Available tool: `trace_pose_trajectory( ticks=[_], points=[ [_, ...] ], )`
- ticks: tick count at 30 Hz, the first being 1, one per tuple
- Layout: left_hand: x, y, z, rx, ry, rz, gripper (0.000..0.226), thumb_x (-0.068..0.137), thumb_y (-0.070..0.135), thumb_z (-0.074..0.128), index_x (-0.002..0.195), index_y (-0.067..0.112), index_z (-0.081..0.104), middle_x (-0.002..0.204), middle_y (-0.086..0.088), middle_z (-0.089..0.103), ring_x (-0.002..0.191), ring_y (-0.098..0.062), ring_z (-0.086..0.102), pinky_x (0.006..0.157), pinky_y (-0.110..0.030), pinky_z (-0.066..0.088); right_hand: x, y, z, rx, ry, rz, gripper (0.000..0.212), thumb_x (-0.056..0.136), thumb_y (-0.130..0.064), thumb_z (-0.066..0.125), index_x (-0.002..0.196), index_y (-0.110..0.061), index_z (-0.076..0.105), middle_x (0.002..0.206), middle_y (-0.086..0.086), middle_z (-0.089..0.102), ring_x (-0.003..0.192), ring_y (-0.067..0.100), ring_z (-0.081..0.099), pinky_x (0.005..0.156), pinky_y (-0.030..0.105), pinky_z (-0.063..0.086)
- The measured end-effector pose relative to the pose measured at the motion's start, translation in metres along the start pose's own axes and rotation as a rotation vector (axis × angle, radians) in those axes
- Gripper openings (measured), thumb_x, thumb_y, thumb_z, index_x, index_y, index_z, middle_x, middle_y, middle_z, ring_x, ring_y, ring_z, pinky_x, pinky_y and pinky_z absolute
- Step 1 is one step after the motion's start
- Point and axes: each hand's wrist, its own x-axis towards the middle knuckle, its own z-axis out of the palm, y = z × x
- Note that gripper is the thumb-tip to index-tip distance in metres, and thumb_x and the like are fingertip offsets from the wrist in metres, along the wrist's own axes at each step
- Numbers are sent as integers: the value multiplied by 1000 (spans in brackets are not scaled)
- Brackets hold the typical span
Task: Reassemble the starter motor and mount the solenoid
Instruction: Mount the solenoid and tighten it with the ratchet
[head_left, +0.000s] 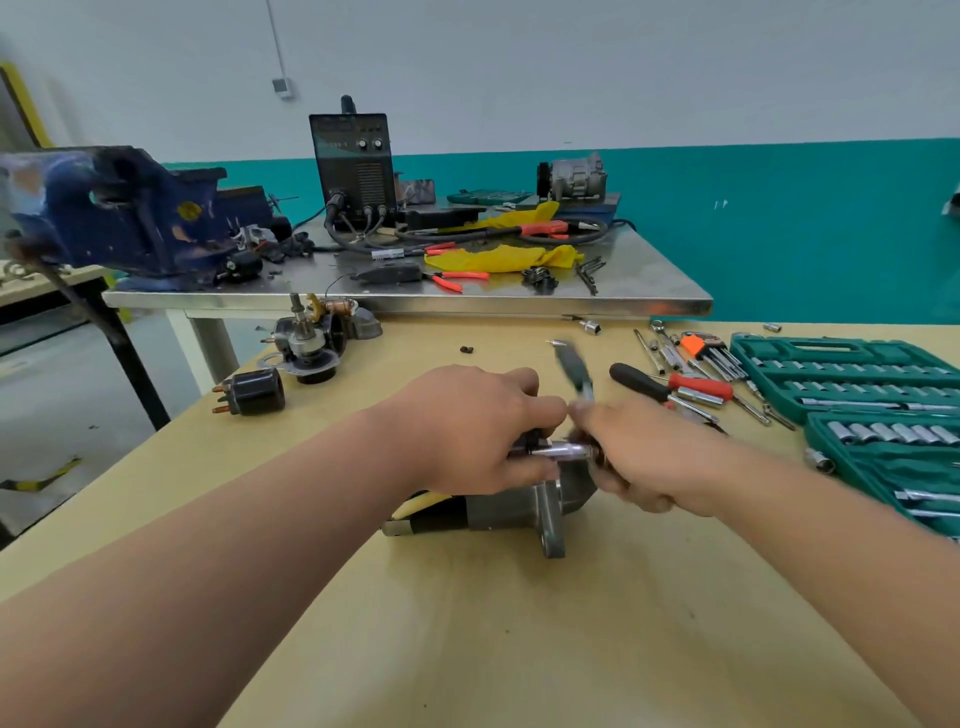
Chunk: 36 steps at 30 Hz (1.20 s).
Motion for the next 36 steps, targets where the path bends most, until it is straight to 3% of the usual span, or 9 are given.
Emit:
trace_pose_trajectory(
  ticks=[5,11,13,17,19,22,26,32,36],
  points=[
    [1,0,2,-3,3,23,31,95,56,44,111,29,49,106,3,48,53,-7,36,53,-29,31,-4,9,1,122,-46,70,52,98,-53,25,77,-16,55,44,-1,42,33,14,30,36,22,27],
    [1,-3,2,18,-22,40,30,98,53,38,111,27,46,109,0,47,51,-8,32,55,-30,33,7,36,-7,-585,404,-994,17,86,-32,44,92,-16,47,62,-3,53,52,10,44,52,26,40],
    [3,-3,2,10,-15,19,31,98,55,37,110,28,46,108,1,47,52,-8,33,55,-30,33,6,29,-2,-470,395,-860,19,90,-34,39,86,-18,48,60,-3,50,50,11,43,51,28,39],
    [2,-3,1,-32,2,8,33,96,56,40,112,29,50,107,1,49,62,-18,48,62,-34,47,0,-5,-2,73,-39,124,67,99,-49,26,45,-20,54,39,-3,37,31,13,27,35,18,22],
    [2,-3,1,-27,1,14,32,97,54,40,113,29,51,107,1,49,62,-18,47,62,-33,47,2,-1,0,157,-54,167,71,99,-51,24,43,-18,52,37,-2,36,28,13,25,31,18,21],
    [3,-3,-1,-28,-20,38,30,98,52,38,113,27,49,108,0,48,55,-9,37,61,-33,44,1,18,7,-193,286,-416,41,96,-47,27,80,-18,51,54,-7,48,45,11,44,46,30,41],
    [5,-3,-2,-19,-34,52,31,99,51,34,113,26,48,109,0,48,55,-11,38,65,-36,48,8,38,-13,-795,431,-1083,26,86,-31,47,86,-7,57,63,-7,53,50,10,47,49,17,31],
    [4,-3,-1,-2,-21,36,34,97,56,37,114,30,49,105,3,47,63,-17,46,61,-32,45,4,0,-4,124,-69,142,58,99,-50,28,57,-14,46,40,-2,36,30,12,25,34,18,22],
    [6,-5,-1,5,-36,41,34,96,56,41,114,28,49,107,2,46,65,-19,48,63,-34,48,3,11,4,-24,96,-167,46,97,-48,26,72,-19,49,45,-5,42,35,10,37,39,22,33]
  ],
)
